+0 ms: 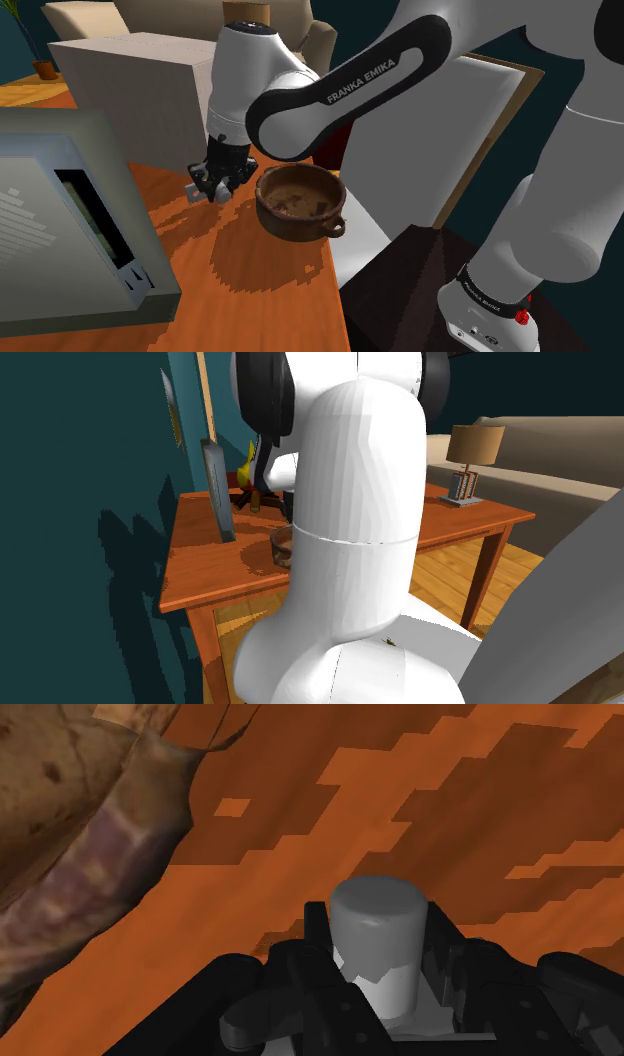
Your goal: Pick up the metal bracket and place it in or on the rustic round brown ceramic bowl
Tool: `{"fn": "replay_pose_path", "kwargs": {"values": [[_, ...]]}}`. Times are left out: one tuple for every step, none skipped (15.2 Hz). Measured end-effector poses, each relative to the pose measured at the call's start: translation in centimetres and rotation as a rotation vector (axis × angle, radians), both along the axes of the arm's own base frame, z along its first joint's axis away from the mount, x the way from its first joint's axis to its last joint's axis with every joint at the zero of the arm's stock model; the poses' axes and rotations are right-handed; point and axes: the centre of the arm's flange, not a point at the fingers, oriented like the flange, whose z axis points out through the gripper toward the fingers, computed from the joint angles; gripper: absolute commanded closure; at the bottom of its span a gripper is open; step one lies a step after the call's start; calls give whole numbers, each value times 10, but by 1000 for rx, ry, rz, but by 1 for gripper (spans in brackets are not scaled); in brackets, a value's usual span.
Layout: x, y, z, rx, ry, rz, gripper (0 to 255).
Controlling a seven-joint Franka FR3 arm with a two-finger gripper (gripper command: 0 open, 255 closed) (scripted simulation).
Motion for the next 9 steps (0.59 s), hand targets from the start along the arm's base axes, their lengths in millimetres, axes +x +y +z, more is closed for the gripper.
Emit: {"fn": "replay_pose_path", "kwargs": {"values": [[0,0,5,0,0,0,255],[0,2,9,0,0,0,255],[0,1,14,0,0,0,255],[0,1,19,0,0,0,255],[0,1,25,0,0,0,255],[0,1,30,0,0,0,255],[0,1,36,0,0,0,255],[-1,0,40,0,0,0,255],[-1,0,46,0,0,0,255]]}}
